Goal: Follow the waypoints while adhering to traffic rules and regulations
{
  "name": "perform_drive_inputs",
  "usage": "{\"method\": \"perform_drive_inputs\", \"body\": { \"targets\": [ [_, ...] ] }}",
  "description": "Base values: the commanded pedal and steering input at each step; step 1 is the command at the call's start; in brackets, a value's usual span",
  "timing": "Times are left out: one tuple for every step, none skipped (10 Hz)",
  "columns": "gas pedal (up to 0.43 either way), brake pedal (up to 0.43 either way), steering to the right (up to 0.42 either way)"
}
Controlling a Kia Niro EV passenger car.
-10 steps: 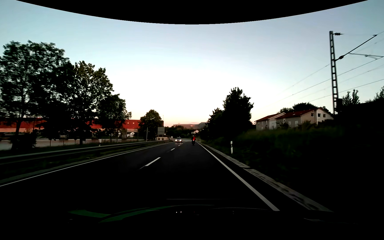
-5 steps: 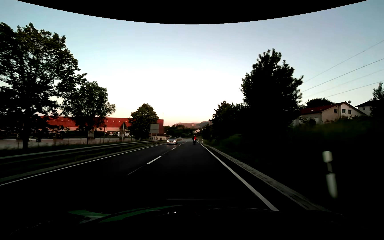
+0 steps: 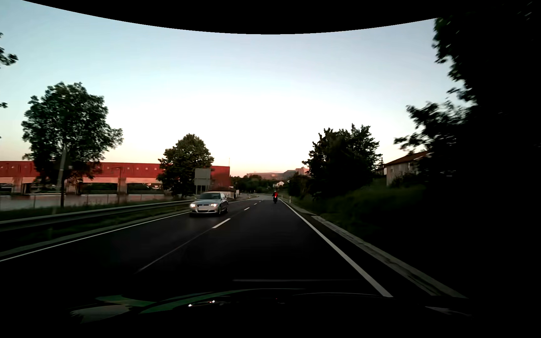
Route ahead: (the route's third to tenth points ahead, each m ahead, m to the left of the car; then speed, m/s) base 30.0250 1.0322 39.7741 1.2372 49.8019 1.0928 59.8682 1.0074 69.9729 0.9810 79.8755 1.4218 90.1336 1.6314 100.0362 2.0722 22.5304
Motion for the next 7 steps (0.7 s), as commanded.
{"method": "perform_drive_inputs", "body": {
  "targets": [
    [0.039,0.000,0.001],
    [0.039,0.000,0.001],
    [0.039,0.000,0.001],
    [0.039,0.000,0.001],
    [0.020,0.000,0.002],
    [0.000,0.000,0.002],
    [0.000,0.000,0.002]
  ]
}}
